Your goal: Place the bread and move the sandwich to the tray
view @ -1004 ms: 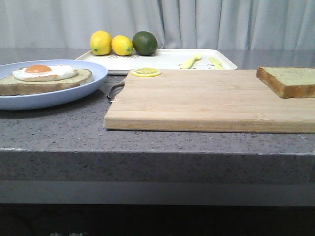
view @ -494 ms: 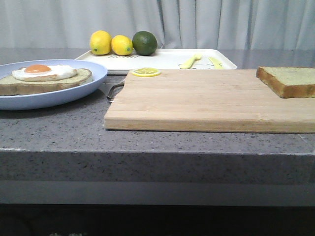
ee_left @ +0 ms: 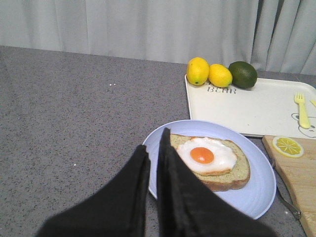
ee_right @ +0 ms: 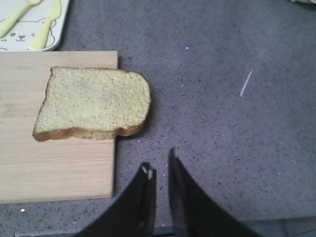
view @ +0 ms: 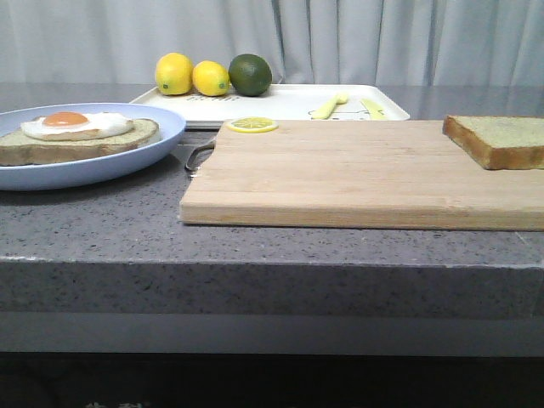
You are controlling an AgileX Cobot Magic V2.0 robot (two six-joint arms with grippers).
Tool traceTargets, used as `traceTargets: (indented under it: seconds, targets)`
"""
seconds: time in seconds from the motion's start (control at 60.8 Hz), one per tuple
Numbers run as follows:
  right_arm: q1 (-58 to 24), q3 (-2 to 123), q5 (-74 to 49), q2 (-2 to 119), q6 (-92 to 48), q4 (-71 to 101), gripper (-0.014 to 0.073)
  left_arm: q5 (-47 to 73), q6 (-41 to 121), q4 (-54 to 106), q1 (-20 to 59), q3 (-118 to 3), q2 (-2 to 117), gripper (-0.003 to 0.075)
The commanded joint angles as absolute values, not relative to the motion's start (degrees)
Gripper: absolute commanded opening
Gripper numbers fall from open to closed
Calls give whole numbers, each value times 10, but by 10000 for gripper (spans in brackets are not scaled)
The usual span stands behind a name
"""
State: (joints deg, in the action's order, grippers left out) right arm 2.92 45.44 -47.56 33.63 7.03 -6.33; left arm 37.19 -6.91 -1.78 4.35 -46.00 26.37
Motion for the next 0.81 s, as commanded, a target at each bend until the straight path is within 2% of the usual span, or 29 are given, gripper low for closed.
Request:
traceTargets:
  seconds: [0.0,0.066,0.099,0.132,0.346,0.543,0.79]
  targets:
    - [32,475,-445,342,57,-78,416,329,-69,-26,48,-474,274,287]
    - [32,475,-443,342,57,-80,586,326,-69,-30,48,-474,274,439]
    - [32,475,-443,342,57,-80,645,326,-69,-30,48,-474,274,491]
    - [32,475,-443,342,57,-80,664,326,-69,-30,48,-474,274,522]
    - [32,477,-442,343,57,-80,577,325,-69,-30,63,-474,274,502]
    - [32,514,-496,397,56,-75,511,321,-66,-45,127,-474,274,495]
    - [32,584,-596,522,19,-59,505,320,-66,-64,165,-474,274,495]
